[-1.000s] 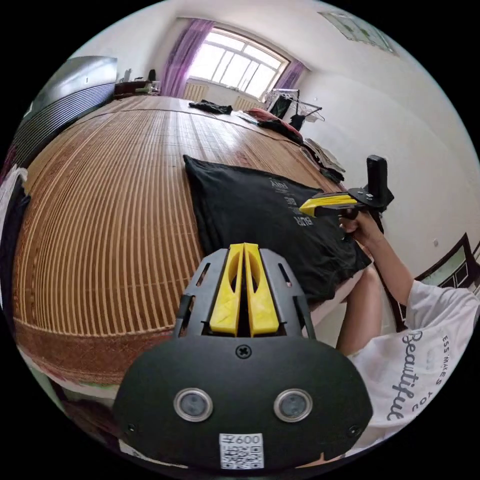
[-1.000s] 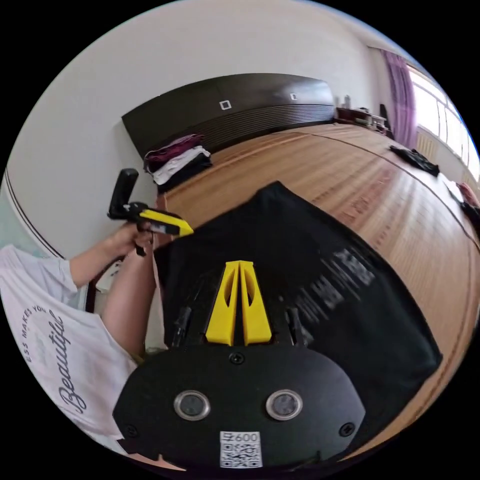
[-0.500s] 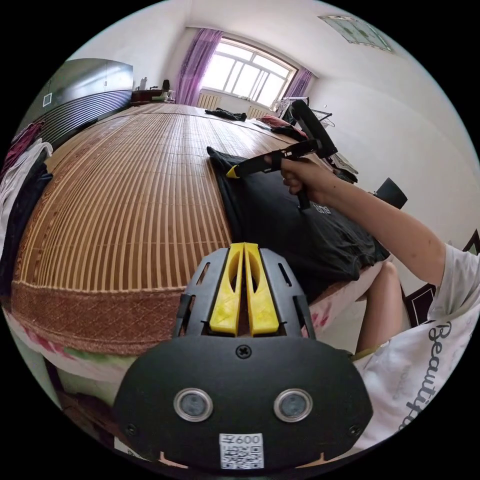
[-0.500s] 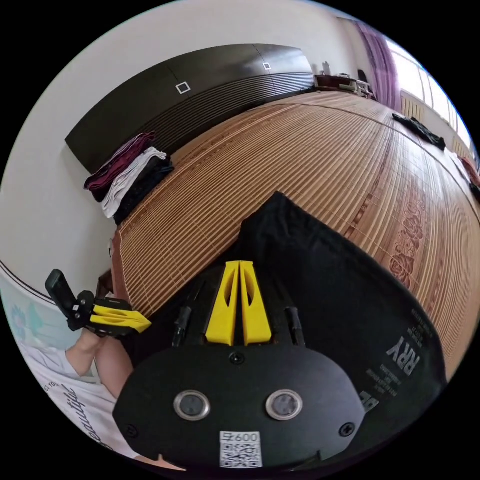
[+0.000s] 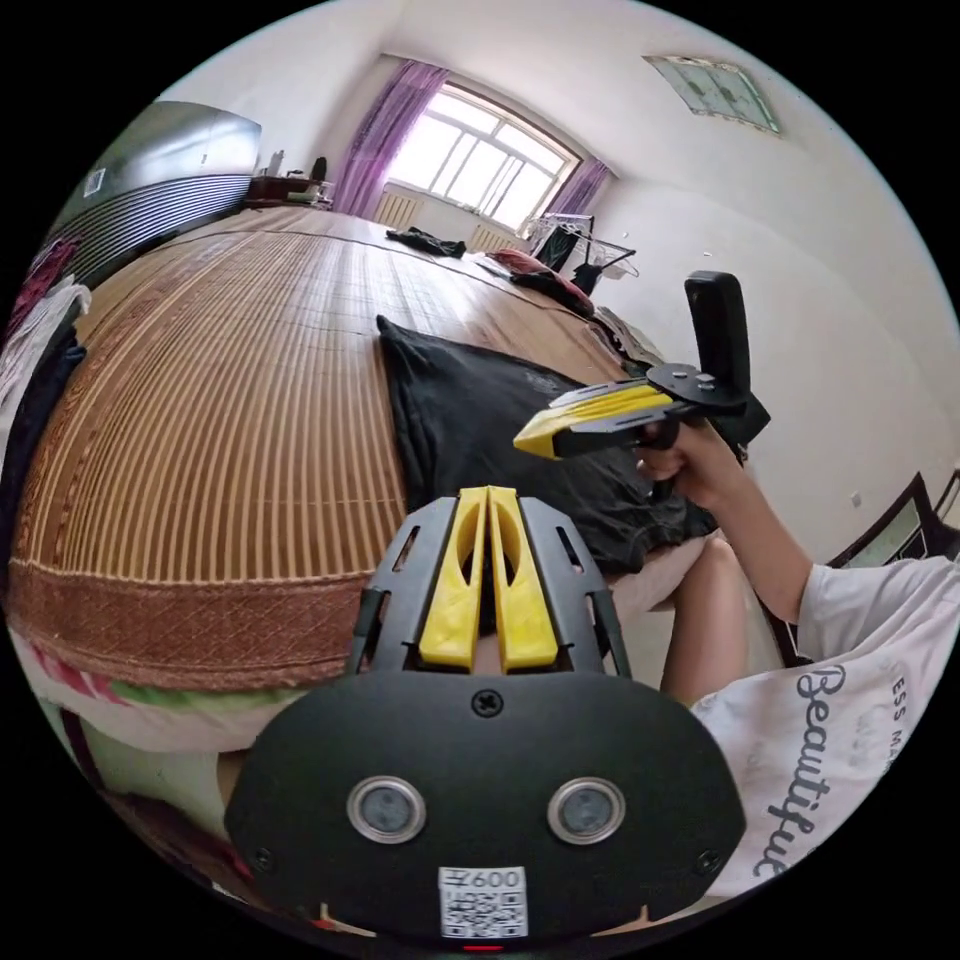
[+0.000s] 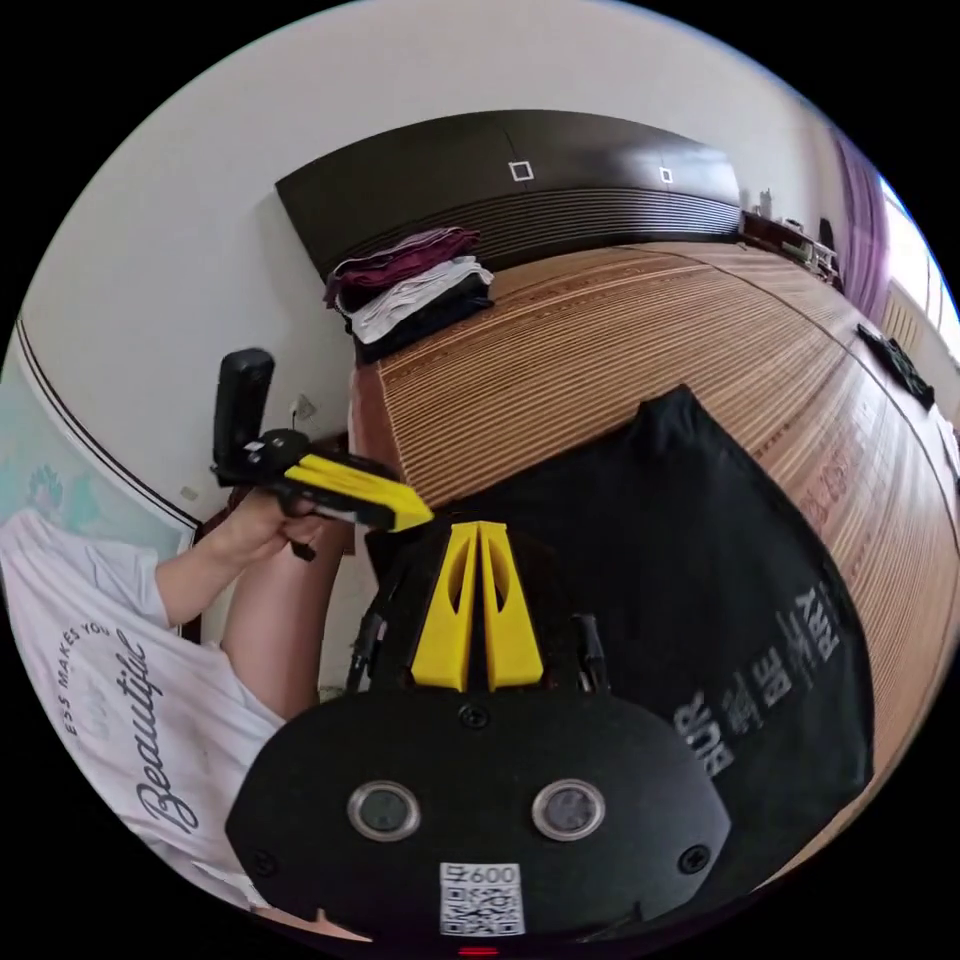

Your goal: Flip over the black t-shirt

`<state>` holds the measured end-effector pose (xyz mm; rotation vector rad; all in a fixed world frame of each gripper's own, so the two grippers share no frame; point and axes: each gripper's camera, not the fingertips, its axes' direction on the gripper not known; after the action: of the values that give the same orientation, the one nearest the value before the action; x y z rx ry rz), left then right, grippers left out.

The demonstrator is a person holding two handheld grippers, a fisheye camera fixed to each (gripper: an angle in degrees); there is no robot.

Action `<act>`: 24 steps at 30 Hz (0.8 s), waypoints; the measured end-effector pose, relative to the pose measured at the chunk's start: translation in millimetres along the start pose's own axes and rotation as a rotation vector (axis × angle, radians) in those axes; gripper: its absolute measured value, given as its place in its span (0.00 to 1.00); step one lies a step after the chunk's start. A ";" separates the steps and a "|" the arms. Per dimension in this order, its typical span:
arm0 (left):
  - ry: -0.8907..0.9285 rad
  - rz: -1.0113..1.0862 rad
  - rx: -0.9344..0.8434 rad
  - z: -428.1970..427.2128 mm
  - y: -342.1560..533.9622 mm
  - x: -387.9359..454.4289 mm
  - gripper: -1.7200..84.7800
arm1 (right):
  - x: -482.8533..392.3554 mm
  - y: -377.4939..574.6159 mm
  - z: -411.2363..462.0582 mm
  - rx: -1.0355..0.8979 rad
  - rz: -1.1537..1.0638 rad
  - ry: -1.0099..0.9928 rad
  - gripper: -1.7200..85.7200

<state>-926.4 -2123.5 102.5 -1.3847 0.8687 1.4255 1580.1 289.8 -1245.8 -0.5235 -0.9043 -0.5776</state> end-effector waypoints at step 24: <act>-0.064 0.251 0.014 104.5 58.1 96.8 0.02 | 22.0 385.7 -179.0 0.522 0.787 0.391 0.01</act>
<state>-1007.9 -2029.6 11.9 -1.2453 1.0360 1.6406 1947.4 451.9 -1387.6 -0.2387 -0.3883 0.2717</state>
